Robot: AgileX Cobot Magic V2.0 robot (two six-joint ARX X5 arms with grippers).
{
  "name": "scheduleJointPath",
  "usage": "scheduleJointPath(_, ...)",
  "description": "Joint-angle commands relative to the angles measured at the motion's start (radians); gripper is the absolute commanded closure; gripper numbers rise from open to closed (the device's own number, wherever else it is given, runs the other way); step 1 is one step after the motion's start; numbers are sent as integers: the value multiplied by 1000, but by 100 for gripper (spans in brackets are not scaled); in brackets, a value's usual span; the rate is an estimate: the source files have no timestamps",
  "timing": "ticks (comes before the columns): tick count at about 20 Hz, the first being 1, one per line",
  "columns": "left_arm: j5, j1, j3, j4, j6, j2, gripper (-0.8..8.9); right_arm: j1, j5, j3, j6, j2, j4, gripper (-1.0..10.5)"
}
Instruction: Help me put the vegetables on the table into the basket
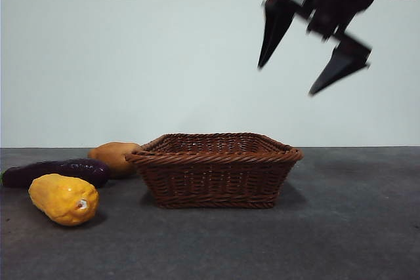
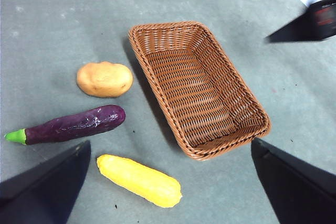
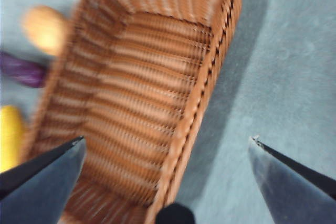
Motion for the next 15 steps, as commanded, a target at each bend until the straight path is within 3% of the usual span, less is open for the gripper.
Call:
scheduleJointPath(1,2,-3,4,10,1,1,184,24,39,3,14,76,28,412)
scheduleJointPath(7,-4,-3,4,5,0,32,184,69,129,3,42,206,85,437)
scheduleJointPath(13,-4,-3,4,4,0,85,184,82,149,3,44,245,135,798)
scheduleJointPath(15,-4,-3,4,3,-6,96,184,82,149,3,45,254,142,826)
